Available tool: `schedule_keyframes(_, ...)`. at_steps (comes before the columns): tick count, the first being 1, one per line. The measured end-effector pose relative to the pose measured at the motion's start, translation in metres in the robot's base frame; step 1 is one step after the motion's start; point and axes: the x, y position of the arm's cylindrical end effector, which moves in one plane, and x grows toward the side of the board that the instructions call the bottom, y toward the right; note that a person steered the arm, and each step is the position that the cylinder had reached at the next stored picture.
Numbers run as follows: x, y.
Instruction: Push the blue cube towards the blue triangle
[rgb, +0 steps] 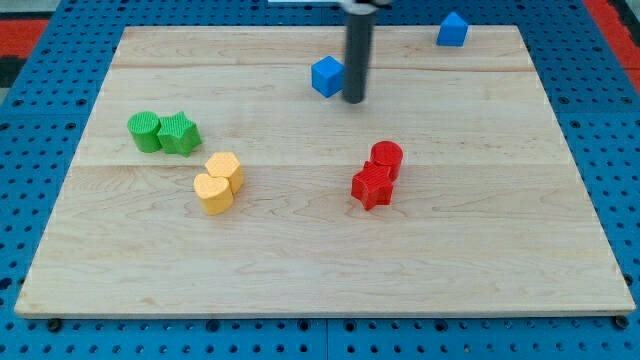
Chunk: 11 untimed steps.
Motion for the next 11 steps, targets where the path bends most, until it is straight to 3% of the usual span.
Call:
schedule_keyframes(1,0.0,-0.038)
schedule_keyframes(4,-0.043,-0.005)
schedule_keyframes(8,-0.102,-0.008)
schedule_keyframes(11,-0.114,0.06)
